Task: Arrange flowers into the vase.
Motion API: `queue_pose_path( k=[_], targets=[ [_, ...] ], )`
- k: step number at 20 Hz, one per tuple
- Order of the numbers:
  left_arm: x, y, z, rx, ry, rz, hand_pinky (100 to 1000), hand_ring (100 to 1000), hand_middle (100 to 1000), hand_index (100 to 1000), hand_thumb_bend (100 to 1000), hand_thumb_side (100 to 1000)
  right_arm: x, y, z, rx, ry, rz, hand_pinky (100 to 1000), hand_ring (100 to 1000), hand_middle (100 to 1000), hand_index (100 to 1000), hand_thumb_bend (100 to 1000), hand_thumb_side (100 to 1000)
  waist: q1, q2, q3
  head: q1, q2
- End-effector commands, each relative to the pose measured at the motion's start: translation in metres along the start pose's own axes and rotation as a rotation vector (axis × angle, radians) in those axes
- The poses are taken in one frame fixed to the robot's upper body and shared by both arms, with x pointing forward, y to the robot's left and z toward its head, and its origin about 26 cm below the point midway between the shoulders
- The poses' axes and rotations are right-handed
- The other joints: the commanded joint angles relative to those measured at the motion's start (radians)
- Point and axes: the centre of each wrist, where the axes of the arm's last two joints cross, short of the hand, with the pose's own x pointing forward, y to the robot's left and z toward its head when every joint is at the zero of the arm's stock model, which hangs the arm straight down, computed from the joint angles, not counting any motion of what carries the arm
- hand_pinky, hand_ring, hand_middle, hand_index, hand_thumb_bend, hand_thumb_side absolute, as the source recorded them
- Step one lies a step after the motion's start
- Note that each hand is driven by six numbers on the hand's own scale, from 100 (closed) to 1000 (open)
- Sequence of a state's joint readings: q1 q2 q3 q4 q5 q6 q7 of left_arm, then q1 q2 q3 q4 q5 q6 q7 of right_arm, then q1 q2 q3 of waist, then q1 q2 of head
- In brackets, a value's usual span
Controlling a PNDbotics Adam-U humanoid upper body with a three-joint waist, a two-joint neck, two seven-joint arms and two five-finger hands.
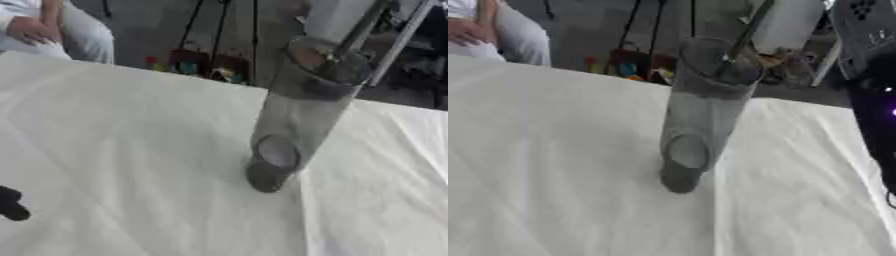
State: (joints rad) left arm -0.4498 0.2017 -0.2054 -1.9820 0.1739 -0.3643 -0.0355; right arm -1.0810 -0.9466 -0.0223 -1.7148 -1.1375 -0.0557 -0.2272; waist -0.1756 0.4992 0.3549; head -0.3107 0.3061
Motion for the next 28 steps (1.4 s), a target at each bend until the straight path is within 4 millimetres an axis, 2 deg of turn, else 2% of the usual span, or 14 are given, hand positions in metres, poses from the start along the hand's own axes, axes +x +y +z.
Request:
queue_pose_path(
  k=[1,10,23,28],
  targets=[
    [0.005,-0.001,-0.005,-0.015,-0.028,-0.005,531,624,646,822,100,1000,0.015,0.005,-0.002,0.043,-0.029,0.045,263,201,100,167,100,100,0.004,-0.020,0.000,-0.003,-0.012],
    [0.005,-0.002,-0.006,-0.014,-0.030,-0.005,532,625,647,822,100,1000,0.007,0.009,0.004,0.093,-0.001,0.074,269,207,100,165,100,100,-0.001,-0.012,0.006,-0.004,-0.017],
    [0.005,-0.002,-0.007,-0.013,-0.030,0.003,532,624,647,822,100,1000,-0.003,0.025,0.013,0.181,0.032,0.118,275,214,100,163,100,100,-0.002,-0.012,0.008,-0.007,-0.017],
    [0.005,-0.003,-0.007,-0.017,-0.032,0.007,532,625,647,823,100,1000,-0.002,0.029,0.016,0.230,0.011,0.126,274,213,100,164,100,100,-0.004,-0.009,0.012,-0.015,-0.026]
  ],
)
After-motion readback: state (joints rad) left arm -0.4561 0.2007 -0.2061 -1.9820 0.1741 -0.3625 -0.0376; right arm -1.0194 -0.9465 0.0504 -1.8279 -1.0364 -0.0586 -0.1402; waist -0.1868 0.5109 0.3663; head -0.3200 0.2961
